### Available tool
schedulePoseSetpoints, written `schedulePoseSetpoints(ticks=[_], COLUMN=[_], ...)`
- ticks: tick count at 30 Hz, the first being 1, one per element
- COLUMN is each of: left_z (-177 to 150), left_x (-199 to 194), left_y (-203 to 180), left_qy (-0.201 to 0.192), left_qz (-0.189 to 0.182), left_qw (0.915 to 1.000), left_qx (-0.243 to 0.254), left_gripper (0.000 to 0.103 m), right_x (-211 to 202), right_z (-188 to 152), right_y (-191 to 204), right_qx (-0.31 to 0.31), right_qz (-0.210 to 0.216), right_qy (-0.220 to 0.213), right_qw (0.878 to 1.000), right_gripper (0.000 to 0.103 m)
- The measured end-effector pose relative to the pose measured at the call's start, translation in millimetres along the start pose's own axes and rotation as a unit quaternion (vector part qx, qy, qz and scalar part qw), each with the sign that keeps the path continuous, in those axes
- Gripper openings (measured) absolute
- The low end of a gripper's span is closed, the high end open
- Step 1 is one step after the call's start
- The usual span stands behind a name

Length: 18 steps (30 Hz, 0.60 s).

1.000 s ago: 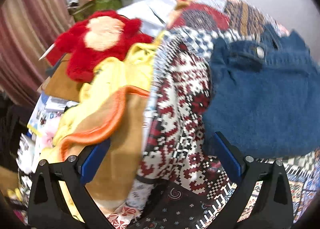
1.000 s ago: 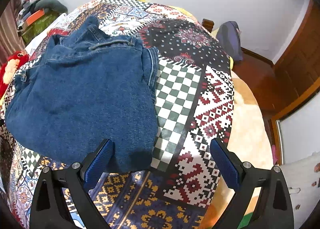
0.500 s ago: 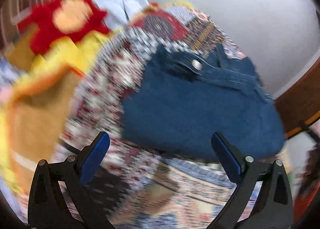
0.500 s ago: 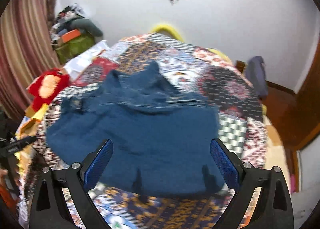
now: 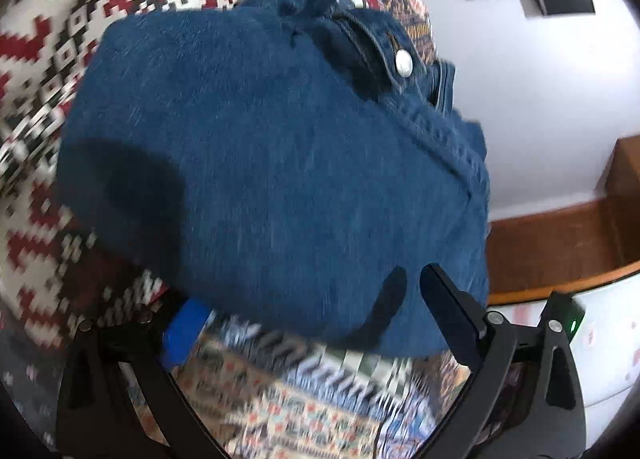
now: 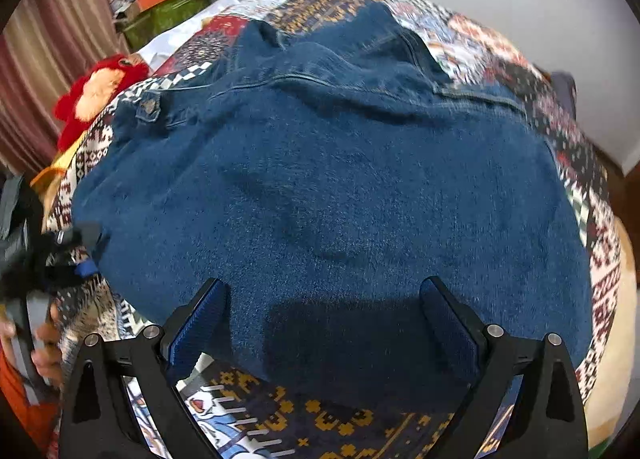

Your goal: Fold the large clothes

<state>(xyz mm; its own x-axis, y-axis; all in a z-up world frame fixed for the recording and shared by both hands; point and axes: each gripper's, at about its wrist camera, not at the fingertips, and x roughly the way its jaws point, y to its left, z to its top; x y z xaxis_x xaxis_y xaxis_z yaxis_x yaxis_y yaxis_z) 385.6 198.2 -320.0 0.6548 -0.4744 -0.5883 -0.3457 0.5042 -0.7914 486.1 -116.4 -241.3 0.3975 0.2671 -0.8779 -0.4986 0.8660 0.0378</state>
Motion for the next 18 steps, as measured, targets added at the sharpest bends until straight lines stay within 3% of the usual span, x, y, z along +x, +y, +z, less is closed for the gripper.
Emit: schedulePoseSetpoints(ticks=[5,7,10,12,14,18], left_z=[20.5,26.5,28.5,26.4,24.9,25.1], left_x=[13.1,18.8,20.6,10.3,-6.4,-42.3], left_y=[-5.8,-13.9,-29.5,-36.5,-48.2,-75.7], left_qy=[-0.058,-0.082,-0.108,-0.128,-0.15,-0.163], left_qz=[0.02,0.062,0.115,0.134,0.137,0.105], left_qw=[0.9981,0.9946,0.9866,0.9816,0.9774,0.9773], left_qx=[0.008,0.019,0.039,0.048,0.059,0.085], left_gripper=[0.096,0.089,0.074,0.053,0.039,0.031], right_x=[-0.8,-3.6,-12.8,-20.6,-30.5,-54.4], right_z=[0.0,0.3,-0.4,-1.0,-1.9,-2.3], right_y=[-1.3,-2.9,-4.0,-4.7,-6.3,-7.1], right_qx=[-0.001,0.006,0.015,0.018,0.02,0.028], right_qz=[0.008,0.012,0.022,0.027,0.026,0.018], right_qy=[0.0,0.001,0.004,0.006,0.003,-0.012], right_qw=[1.0,1.0,1.0,0.999,0.999,0.999], right_gripper=[0.097,0.097,0.097,0.097,0.097,0.097])
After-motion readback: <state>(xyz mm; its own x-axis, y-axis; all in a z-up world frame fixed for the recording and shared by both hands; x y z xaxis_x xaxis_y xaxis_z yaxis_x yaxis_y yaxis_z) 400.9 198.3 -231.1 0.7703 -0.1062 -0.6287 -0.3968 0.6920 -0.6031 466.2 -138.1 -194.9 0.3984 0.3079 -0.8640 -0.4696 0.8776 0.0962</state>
